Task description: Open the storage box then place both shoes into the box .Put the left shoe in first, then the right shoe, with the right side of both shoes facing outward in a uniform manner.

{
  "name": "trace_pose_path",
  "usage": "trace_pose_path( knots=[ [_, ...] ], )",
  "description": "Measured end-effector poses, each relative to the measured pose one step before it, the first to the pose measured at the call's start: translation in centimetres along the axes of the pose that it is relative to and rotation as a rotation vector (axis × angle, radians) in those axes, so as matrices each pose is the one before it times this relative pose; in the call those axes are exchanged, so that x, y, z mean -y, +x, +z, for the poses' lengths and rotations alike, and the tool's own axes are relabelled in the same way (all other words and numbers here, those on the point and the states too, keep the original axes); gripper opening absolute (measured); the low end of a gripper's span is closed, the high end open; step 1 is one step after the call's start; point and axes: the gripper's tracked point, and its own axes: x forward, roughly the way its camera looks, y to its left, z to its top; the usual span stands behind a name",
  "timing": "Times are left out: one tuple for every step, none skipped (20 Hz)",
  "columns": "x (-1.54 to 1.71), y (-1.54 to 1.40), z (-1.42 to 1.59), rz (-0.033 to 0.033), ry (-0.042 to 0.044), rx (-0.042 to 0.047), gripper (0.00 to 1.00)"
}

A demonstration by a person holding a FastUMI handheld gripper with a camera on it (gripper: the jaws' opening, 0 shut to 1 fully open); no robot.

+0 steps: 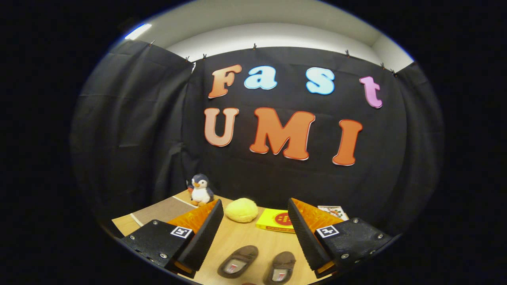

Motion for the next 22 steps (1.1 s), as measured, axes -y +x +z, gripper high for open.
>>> trace_pose_path(
  knots=[
    [-1.351,0.581,-1.292,0.04162,0.04168,-0.03827,0.98],
    [-0.920,0.536,-1.290,0.03446,0.04852,-0.04202,0.98],
    [-0.945,0.578,-1.191,0.03340,0.05079,-0.03643,0.98],
    [-0.796,0.562,-1.190,0.03337,0.04817,-0.04373,0.98],
    [-0.730,0.717,-1.230,0.03450,0.04647,-0.04389,0.98],
    [-0.812,0.722,-1.083,0.03409,0.04665,-0.04111,0.98],
    [-0.666,0.711,-0.920,0.03560,0.05017,-0.03472,0.98],
    [-0.533,0.633,-0.886,0.02808,0.05199,-0.03295,0.98],
    [-0.482,0.595,-0.967,0.03232,0.04589,-0.02926,0.99],
    [-0.409,0.476,-0.633,0.02827,0.03637,-0.02480,1.00],
    [-0.365,0.638,-0.666,0.02663,0.02804,-0.02521,0.99],
    [-0.387,0.595,-0.914,0.01472,0.02610,-0.02929,1.00],
    [-0.242,0.578,-0.895,0.01956,0.01951,-0.02856,0.99],
    [-0.137,0.692,-0.804,0.01327,0.01601,-0.02968,0.98],
    [-0.126,0.741,-0.704,0.01899,0.01137,-0.02907,0.97],
    [0.046,0.871,-0.657,0.00971,0.01542,-0.02651,0.97],
    [0.117,1.007,-0.787,0.01797,0.01798,-0.02938,0.97],
    [-0.086,0.823,-0.508,0.01137,0.02131,-0.02213,0.97],
    [-0.082,0.935,-0.375,0.02256,0.02371,-0.01899,0.97],
    [0.023,0.569,-0.722,0.01642,0.03161,-0.02066,0.97],
    [0.241,0.472,-0.449,0.01576,0.02801,-0.01302,0.96],
    [0.389,0.612,-0.191,0.00264,0.02424,-0.00920,0.96]
  ],
)
